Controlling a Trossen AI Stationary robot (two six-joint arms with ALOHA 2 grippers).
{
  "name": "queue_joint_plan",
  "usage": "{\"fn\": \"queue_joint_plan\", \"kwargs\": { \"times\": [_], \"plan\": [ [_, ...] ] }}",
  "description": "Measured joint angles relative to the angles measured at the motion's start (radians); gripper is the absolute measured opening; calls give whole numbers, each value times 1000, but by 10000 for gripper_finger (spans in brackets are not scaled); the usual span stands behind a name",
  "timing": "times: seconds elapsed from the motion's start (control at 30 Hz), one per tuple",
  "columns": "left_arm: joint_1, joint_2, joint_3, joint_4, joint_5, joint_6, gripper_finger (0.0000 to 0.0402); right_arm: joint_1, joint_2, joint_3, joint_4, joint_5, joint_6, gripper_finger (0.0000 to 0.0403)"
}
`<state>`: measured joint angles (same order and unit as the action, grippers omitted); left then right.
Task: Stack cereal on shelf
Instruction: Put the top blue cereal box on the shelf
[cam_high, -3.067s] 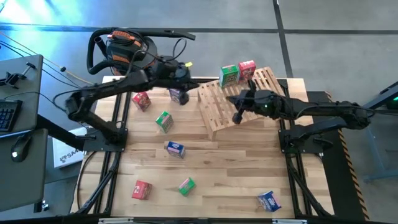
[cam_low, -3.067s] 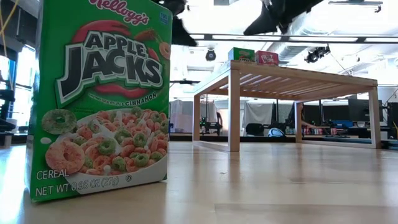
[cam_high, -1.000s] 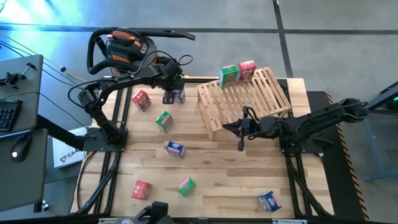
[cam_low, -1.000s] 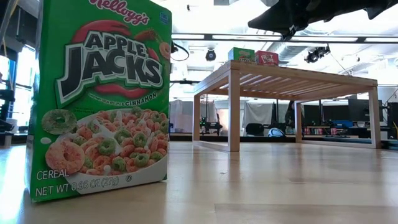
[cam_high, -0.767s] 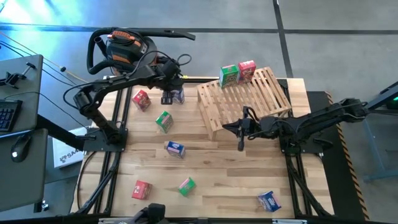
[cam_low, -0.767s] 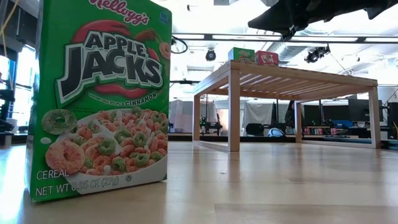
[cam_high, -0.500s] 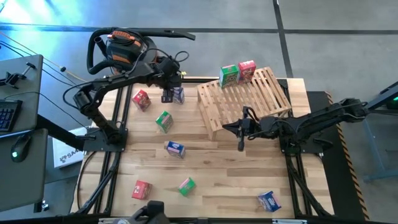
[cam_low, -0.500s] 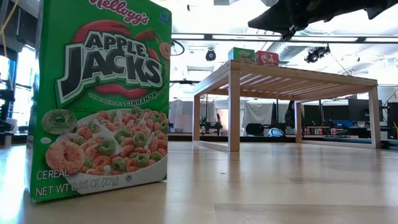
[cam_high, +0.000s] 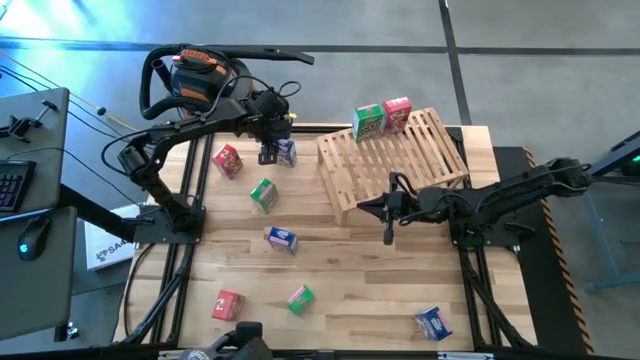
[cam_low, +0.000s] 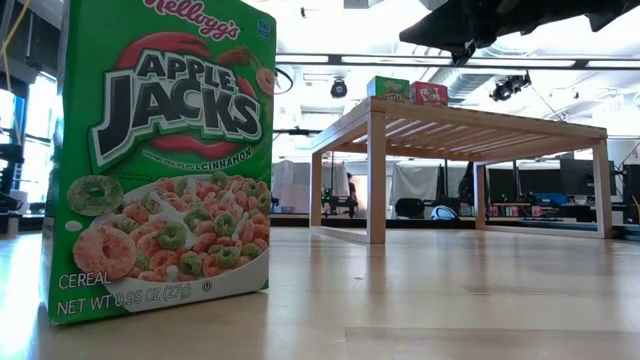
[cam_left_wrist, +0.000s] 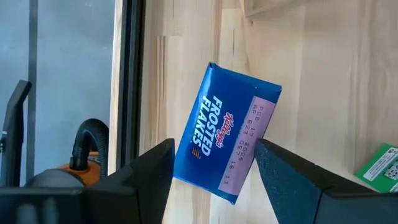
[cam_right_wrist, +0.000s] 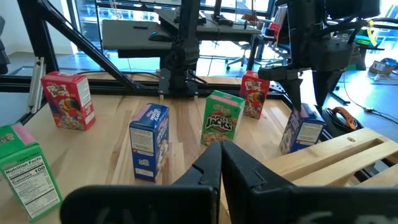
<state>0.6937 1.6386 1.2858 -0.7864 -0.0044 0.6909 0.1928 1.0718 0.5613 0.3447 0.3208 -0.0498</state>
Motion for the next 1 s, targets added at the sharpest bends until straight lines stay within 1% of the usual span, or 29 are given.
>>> {"fn": "queue_joint_plan", "kwargs": {
  "times": [0.33,0.6,0.67,0.8,0.9,1.0],
  "plan": [
    [0,-5,0,1,-4,24,218,0,0,0,0,0,-3,0],
    [-2,-60,-2,69,-15,-9,216,0,0,0,0,0,-3,0],
    [-8,-64,-2,70,-36,-16,213,0,0,0,0,0,-3,0],
    [-20,-65,-2,44,-42,-59,210,0,0,0,0,0,-2,0],
    [-33,-65,-2,46,-42,-77,219,0,0,0,0,0,-2,0],
    [-40,-65,-2,42,-41,-72,237,0,0,0,3,0,-2,0]
  ]
}}
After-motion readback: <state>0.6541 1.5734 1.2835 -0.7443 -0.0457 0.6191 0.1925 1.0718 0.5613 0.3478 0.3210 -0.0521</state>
